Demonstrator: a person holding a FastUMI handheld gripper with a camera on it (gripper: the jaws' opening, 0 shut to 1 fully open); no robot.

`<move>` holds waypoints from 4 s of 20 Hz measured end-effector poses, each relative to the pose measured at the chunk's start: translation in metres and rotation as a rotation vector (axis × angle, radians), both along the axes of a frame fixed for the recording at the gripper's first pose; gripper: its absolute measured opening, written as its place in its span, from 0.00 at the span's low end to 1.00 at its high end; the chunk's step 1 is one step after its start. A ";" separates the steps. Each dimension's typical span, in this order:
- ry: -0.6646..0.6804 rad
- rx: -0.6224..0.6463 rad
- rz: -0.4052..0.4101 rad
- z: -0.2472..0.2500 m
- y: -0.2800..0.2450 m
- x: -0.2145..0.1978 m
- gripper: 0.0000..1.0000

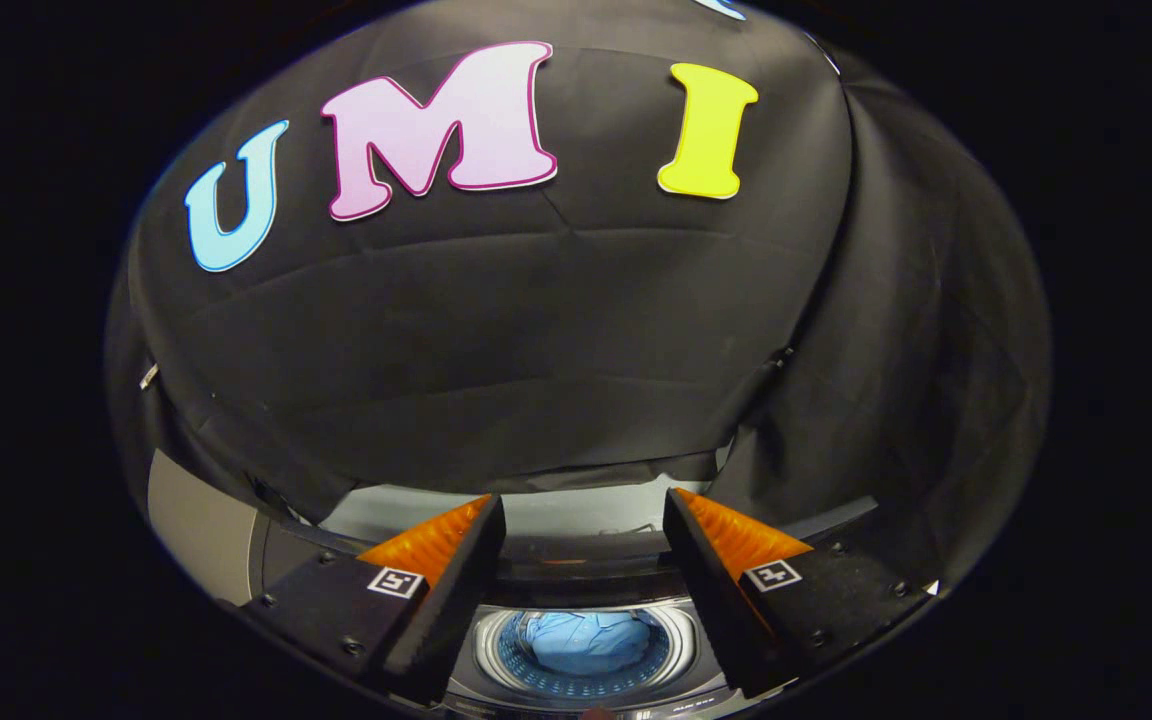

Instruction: Put the clothes into the washing machine and then close the washing machine lid.

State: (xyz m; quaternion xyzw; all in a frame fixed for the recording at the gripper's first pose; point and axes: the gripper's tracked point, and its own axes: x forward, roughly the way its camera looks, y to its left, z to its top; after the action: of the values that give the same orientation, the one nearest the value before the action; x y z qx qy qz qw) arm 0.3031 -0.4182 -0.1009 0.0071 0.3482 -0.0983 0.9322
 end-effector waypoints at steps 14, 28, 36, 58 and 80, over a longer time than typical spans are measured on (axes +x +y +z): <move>-0.042 -0.009 0.015 -0.017 0.023 -0.090 1.00; 0.086 0.050 -0.019 -0.082 0.023 -0.138 1.00; 0.157 0.067 -0.039 -0.115 0.016 -0.168 1.00; -0.486 -0.009 0.051 0.171 0.067 -0.214 0.99; -0.689 -0.098 0.022 0.209 0.105 -0.317 0.99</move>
State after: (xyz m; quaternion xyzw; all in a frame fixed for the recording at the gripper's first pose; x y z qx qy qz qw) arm -0.0141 -0.3128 0.1086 -0.0088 0.0082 -0.0968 0.9952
